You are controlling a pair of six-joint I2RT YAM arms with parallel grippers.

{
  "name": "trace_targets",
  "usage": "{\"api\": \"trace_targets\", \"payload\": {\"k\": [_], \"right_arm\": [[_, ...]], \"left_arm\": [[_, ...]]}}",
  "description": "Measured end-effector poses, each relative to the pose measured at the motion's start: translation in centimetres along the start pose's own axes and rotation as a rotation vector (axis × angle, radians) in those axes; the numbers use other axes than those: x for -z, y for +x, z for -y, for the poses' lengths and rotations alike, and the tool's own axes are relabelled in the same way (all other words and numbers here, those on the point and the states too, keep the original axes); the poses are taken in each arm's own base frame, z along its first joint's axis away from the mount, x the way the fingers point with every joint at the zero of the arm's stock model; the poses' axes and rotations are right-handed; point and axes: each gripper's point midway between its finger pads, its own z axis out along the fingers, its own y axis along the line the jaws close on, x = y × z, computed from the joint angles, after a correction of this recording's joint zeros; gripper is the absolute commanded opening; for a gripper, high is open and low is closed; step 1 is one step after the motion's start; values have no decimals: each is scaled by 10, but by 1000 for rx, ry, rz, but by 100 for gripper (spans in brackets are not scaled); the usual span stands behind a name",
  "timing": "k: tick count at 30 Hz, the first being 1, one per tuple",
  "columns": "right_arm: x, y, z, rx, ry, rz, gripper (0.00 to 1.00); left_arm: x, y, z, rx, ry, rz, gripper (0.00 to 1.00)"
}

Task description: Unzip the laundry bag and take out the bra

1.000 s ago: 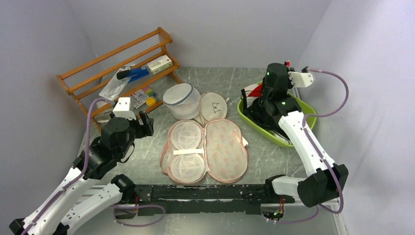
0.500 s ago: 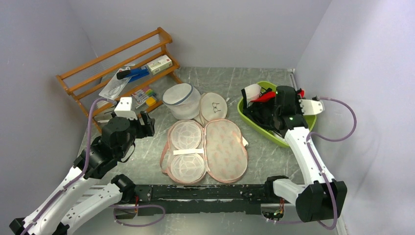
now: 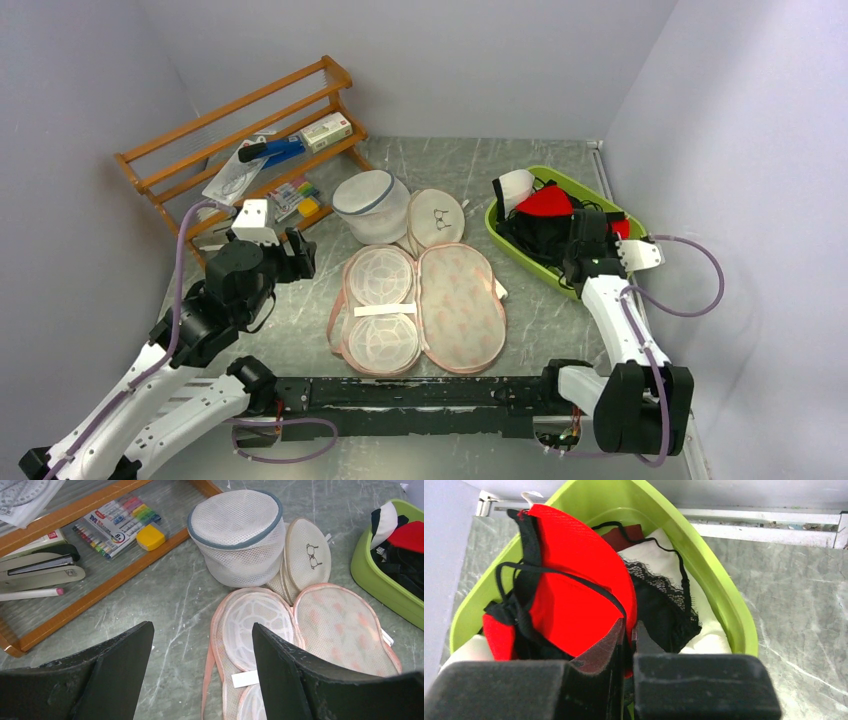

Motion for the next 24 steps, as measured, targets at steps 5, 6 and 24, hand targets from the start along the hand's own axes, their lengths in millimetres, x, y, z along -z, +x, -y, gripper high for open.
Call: {"api": "trace_targets", "payload": {"k": [5,6,24], "right_arm": [[-12,4,12,-17,37,-36,7],[-13,4,13,-22,41,-43,10],[49,-75,-48,-164,-180,-57,81]], "left_arm": [[0,1,0,0,3,-2,83],[0,1,0,-1,4,-2,83],[2,2,7,5,46,-7,85]]}}
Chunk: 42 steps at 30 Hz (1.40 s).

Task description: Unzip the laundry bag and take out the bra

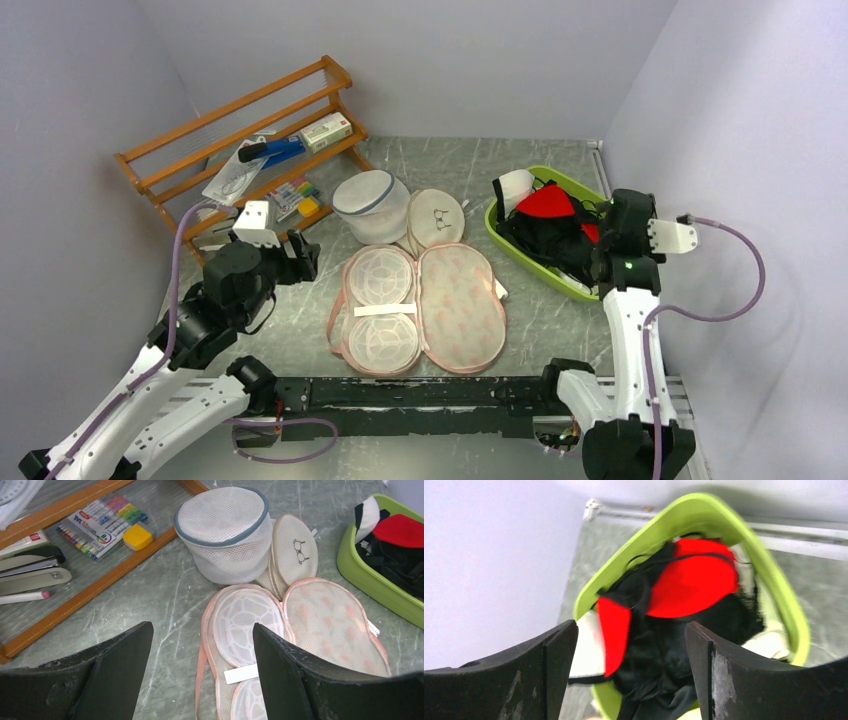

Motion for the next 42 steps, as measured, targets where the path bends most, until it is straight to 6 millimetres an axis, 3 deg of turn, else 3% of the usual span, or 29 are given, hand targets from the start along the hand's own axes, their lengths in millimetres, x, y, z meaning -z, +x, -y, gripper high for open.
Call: {"api": "trace_targets", "payload": {"k": [2,4,8,11,14,16,18,24,28,34,42], "right_arm": [[10,3,-16,29,-95,-50,83],[23,18,-35,88,-232,-150,83],[64,78,-62,233,-574,-444,92],[98,131,-48,349,-725,-672,93],[133,171,-26,483,-796,-833,93],[154,192,-9,571,-815,-914,93],[162,208,10,632,-794,-967,94],[147,246,83,811,-548,-1068,97],[131,253,110,911,-401,-1050,98],[120,259,125,987,-315,-1008,99],[125,273,141,958,-370,-1043,98]], "left_arm": [[1,0,2,1,13,1,85],[2,0,4,1,31,1,85],[2,-1,13,-2,77,-1,85],[1,3,21,-7,120,-15,85],[0,7,30,-29,157,-37,84],[0,12,36,-48,185,-54,85],[2,14,43,-62,215,-62,85],[12,20,62,-94,291,-71,85],[17,21,66,-90,296,-63,85],[15,19,62,-82,261,-54,85],[4,31,55,-112,189,-94,84]]}}
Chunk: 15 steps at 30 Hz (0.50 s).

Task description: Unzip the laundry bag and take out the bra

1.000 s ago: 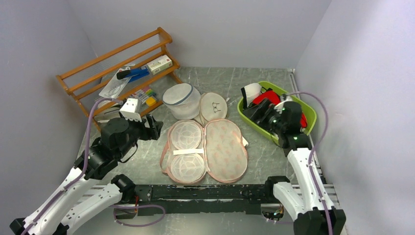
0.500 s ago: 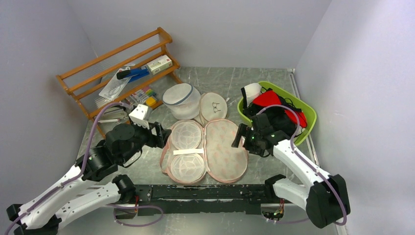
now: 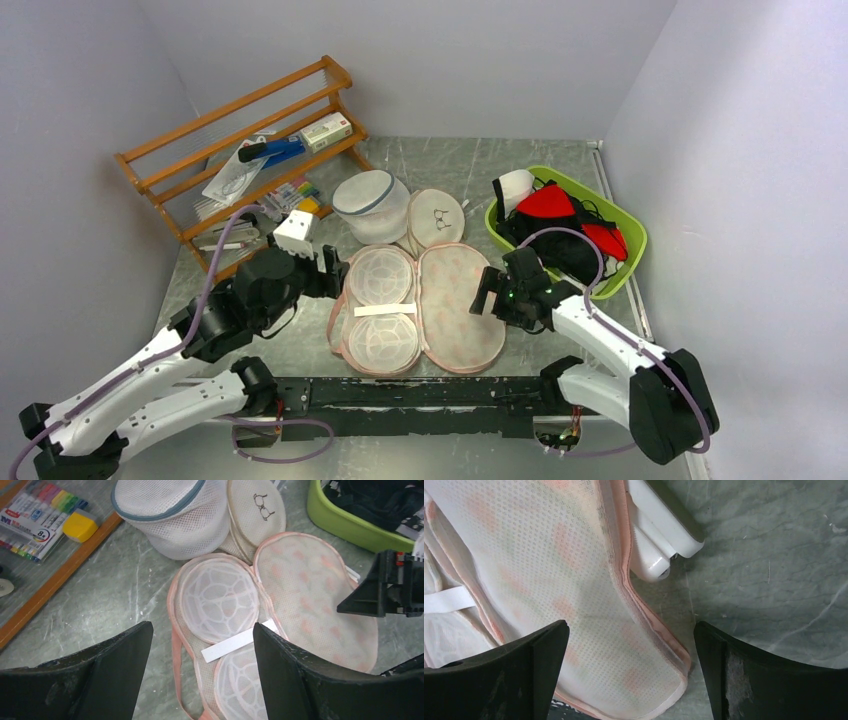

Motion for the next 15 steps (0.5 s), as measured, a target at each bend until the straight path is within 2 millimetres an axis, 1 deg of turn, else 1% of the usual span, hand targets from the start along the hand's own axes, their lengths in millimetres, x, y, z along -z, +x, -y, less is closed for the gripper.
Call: {"api": "trace_targets", "payload": {"k": [1,8,14,15], "right_arm": [[-1,3,0,-3,-14,2,98],[0,3,-9,-1,-105,47,92],[1,2,-13,-5,-152,85,80],[1,2,-14,-7,-160,88,74]], "left_arm": [[-1,1,-1,-2,-7,-3,84],[-3,5,-9,-3,-56,-17,84],[-3,5,-12,-2,-73,-13,84],[-4,5,-12,-4,-75,-16,84]]}}
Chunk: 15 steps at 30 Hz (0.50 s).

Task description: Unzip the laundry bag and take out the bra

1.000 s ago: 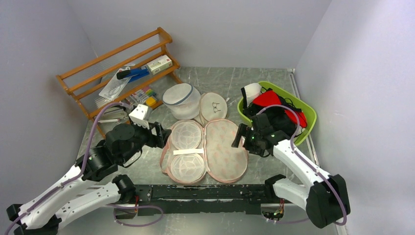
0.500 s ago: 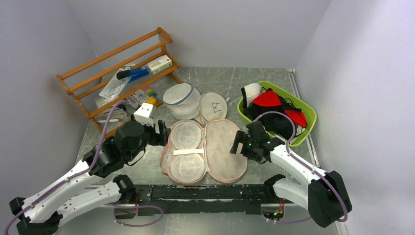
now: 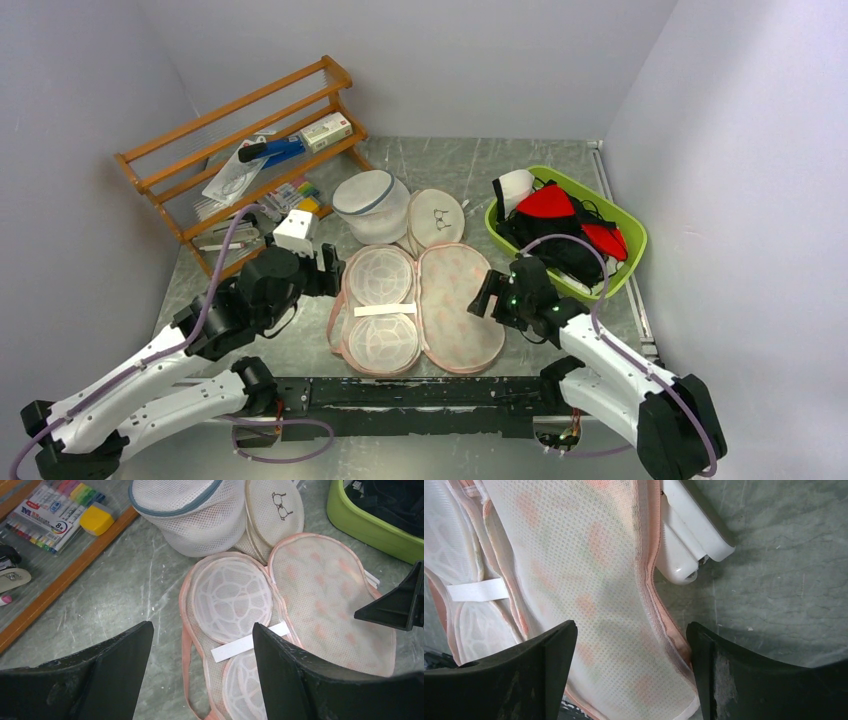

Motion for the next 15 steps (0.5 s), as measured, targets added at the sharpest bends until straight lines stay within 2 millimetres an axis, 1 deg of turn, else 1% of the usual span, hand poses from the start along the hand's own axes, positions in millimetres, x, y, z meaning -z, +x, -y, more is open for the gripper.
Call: {"api": "trace_targets", "payload": {"k": [5,7,9,11,13,15], "right_arm": [[-3,6,-1,-20,-38,4,53],[-1,7,-3,-28,-56,13,38],[3,3,-7,-30,-78,35,21],[9,-4,-14,-33,-105,68,9],[16,-12,-21,-36,-133,102,0],[22,-20,-28,-34,-154,127,0]], "left_arm": [[-2,2,1,-6,-4,-11,84],[-3,3,1,-8,-5,-13,84],[-2,2,1,-7,-4,-11,84],[-2,2,1,-5,-2,-8,84],[-1,1,0,-4,-2,-7,84],[-2,2,0,-5,-3,-8,84]]}}
